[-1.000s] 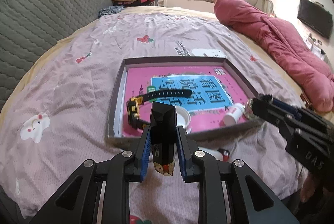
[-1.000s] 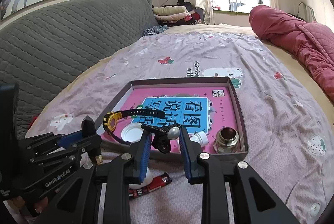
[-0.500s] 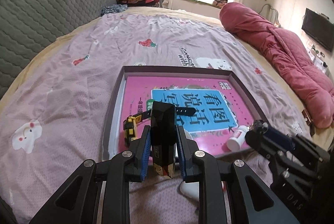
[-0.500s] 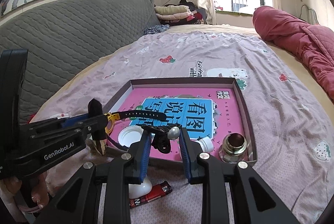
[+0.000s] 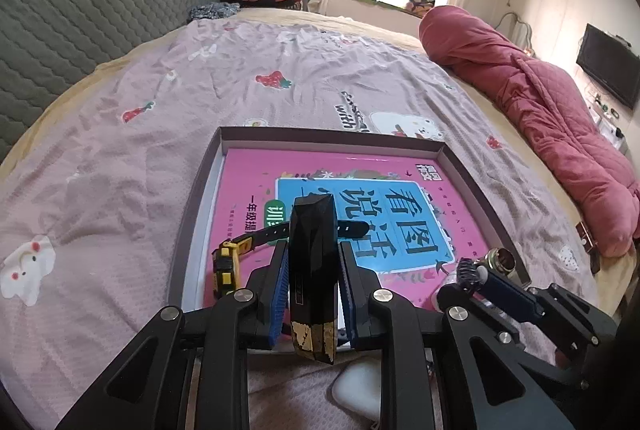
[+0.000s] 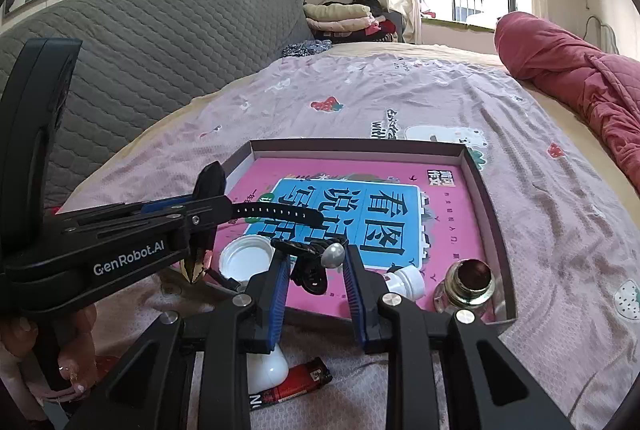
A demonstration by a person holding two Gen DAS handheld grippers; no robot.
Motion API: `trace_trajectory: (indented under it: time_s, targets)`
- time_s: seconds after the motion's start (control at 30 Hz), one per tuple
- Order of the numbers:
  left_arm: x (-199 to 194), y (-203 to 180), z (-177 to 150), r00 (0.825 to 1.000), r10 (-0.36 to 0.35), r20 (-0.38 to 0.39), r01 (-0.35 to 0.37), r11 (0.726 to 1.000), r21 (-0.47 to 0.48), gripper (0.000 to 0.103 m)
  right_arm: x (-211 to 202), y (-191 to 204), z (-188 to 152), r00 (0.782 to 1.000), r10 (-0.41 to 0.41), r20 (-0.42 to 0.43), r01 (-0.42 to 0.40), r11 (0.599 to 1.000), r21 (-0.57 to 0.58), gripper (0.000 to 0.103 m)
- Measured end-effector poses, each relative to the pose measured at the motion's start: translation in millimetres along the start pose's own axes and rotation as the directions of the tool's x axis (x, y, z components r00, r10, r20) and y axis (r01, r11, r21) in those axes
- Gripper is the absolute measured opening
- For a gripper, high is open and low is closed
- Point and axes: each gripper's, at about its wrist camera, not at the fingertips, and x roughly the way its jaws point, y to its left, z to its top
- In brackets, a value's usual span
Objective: Organize rigid objects
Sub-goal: 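Carry the black-gold box over the tray with the left gripper while the right carries the keychain there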
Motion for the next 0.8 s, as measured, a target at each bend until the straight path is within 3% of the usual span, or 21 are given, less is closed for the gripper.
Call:
trace_trajectory:
  time_s: [0.8]
  targets:
    - [27.0,-0.1,-17.9,0.998,-0.002,-0.059,0.004,0.999,0.040,0.024,30.5,-1.8,-6.1,0.998,0.022,-0.056,-0.023,1.000,-0.016,0.027]
